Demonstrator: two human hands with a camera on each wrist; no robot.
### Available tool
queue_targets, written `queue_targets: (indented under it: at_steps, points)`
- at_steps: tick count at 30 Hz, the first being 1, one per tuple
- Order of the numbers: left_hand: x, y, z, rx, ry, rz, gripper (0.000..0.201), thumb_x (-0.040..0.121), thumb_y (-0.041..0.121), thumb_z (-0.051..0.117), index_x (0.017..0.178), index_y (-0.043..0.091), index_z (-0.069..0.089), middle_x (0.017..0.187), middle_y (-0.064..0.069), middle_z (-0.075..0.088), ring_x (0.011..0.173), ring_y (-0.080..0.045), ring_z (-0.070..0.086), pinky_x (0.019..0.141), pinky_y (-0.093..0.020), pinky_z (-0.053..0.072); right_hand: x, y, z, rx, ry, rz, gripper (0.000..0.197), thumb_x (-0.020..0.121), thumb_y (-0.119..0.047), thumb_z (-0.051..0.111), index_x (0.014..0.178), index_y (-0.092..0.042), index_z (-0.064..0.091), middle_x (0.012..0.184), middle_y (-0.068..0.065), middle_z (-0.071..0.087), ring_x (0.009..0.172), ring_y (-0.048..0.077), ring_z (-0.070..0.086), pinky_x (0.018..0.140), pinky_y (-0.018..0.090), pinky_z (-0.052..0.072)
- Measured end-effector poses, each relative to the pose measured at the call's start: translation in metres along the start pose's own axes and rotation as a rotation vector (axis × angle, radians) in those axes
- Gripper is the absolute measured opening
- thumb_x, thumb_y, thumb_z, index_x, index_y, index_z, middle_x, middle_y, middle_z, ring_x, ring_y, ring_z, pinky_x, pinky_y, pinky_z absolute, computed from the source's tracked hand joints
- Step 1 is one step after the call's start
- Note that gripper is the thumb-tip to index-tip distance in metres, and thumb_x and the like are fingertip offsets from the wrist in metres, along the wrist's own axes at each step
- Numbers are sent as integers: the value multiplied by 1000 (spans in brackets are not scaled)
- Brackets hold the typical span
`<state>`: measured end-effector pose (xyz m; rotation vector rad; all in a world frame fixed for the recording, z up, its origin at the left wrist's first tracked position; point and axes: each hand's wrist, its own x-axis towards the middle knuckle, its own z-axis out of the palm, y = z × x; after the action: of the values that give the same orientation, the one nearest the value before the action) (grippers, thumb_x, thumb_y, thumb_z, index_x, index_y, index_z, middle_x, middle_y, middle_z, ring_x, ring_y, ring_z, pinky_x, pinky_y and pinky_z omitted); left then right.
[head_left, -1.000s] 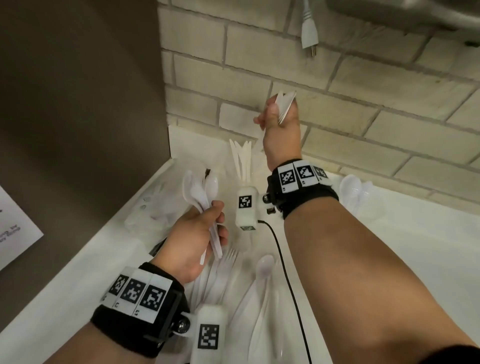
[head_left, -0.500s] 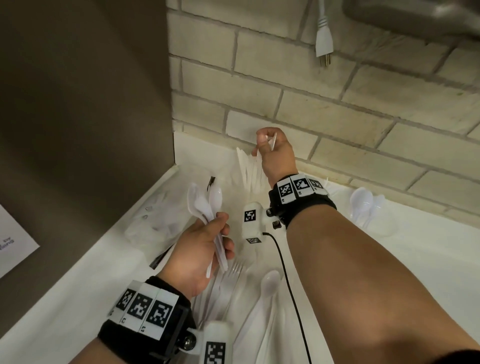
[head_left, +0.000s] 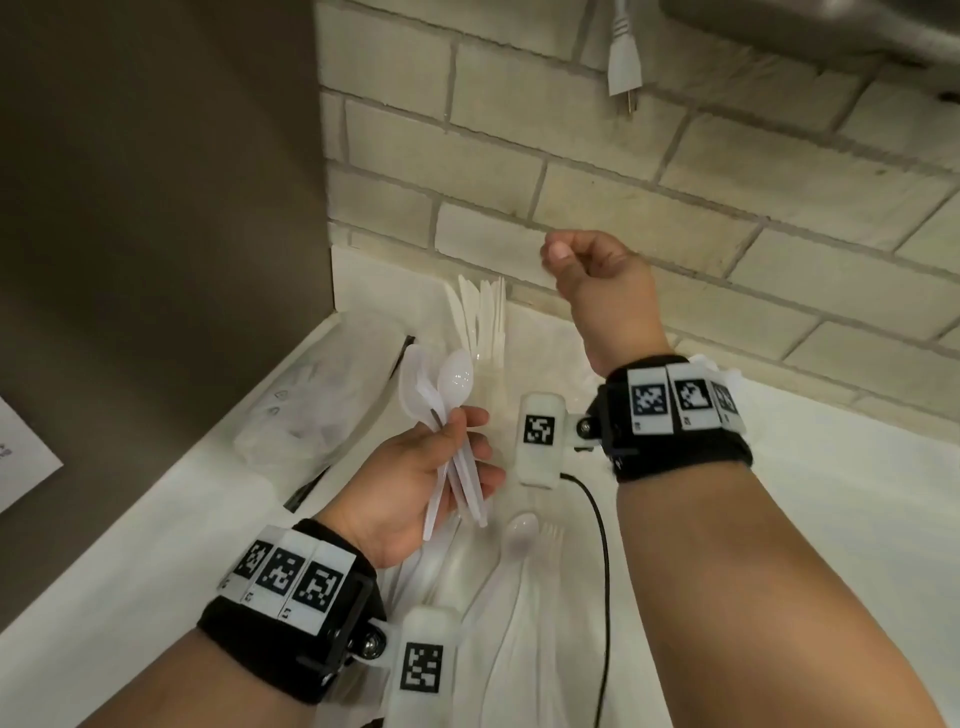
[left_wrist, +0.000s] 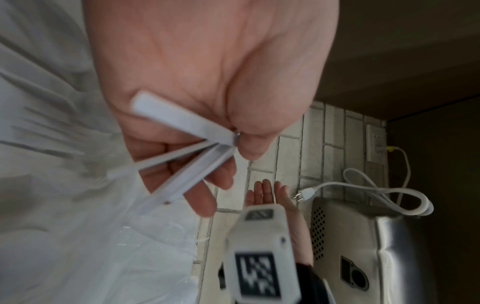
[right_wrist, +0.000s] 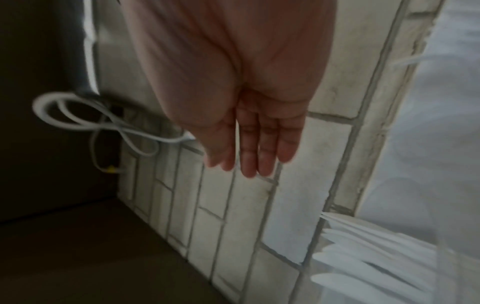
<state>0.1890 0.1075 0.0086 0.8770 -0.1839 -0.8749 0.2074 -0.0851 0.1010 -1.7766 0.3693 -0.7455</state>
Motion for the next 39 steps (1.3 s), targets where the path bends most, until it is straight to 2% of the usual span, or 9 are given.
queue_targets:
  at_steps: [2, 8, 12, 16, 19, 24, 31, 34, 39]
  points:
    - [-2, -3, 4, 25, -65, -32, 33, 88, 30, 54, 109, 5, 60, 76, -7, 58, 67, -24, 64, 80, -41, 51, -24, -9, -11, -28, -117, 49, 9, 93, -14, 61, 93, -19, 68, 92, -1, 70, 89, 13, 63, 83, 29, 52]
    - [-7, -9, 15, 83, -262, -154, 47, 86, 32, 50, 124, 4, 57, 74, -5, 52, 61, -21, 51, 59, -33, 47, -80, -12, -34, -154, -316, 208, 15, 97, -17, 55, 105, -16, 68, 102, 6, 70, 84, 13, 66, 72, 28, 53]
    - [-9, -13, 21, 91, -352, -219, 53, 88, 34, 47, 132, 4, 51, 75, -5, 52, 58, -19, 47, 59, -33, 41, -101, -12, -48, -158, -388, 150, 34, 92, 2, 54, 115, -21, 64, 102, 7, 66, 74, 13, 64, 69, 26, 55]
    - [-11, -14, 25, 119, -380, -247, 53, 88, 35, 45, 131, 4, 50, 77, -5, 53, 61, -17, 49, 64, -32, 38, -116, -20, -56, -57, -444, 148, 48, 87, 8, 61, 121, -25, 58, 109, 11, 61, 62, 6, 62, 61, 14, 51]
    - [-12, -17, 28, 120, -361, -237, 53, 88, 36, 46, 131, 5, 51, 77, -4, 52, 62, -15, 49, 65, -31, 38, -118, -17, -55, -100, -346, 139, 40, 85, 5, 65, 113, -23, 62, 93, 5, 65, 61, 6, 63, 59, 16, 51]
    - [-14, -22, 33, 281, -194, -90, 38, 89, 36, 57, 112, 6, 63, 80, -9, 64, 65, -21, 61, 64, -32, 53, -115, -3, -50, -130, -159, 188, 20, 88, 1, 59, 100, -14, 66, 85, 13, 73, 71, 26, 70, 70, 38, 59]
    - [-11, -25, 32, 465, -124, -23, 28, 98, 28, 45, 111, 13, 66, 91, -6, 73, 70, -19, 65, 77, -39, 53, -115, 5, -46, -272, -194, 83, 21, 88, -13, 66, 97, -32, 65, 78, -1, 72, 64, 13, 70, 65, 26, 53]
    - [-11, -26, 34, 486, -161, -4, 27, 97, 28, 45, 113, 18, 64, 85, -1, 71, 67, -16, 61, 69, -32, 53, -113, 7, -43, -222, -142, 65, 18, 86, -14, 69, 87, -32, 66, 69, -7, 70, 55, 4, 65, 60, 17, 47]
    - [-10, -24, 33, 516, -187, 4, 25, 99, 23, 43, 112, 17, 63, 76, 1, 64, 63, -13, 58, 58, -24, 50, -110, 10, -39, -99, -51, 22, 18, 85, -7, 69, 80, -24, 66, 88, -8, 71, 80, 4, 64, 78, 19, 51]
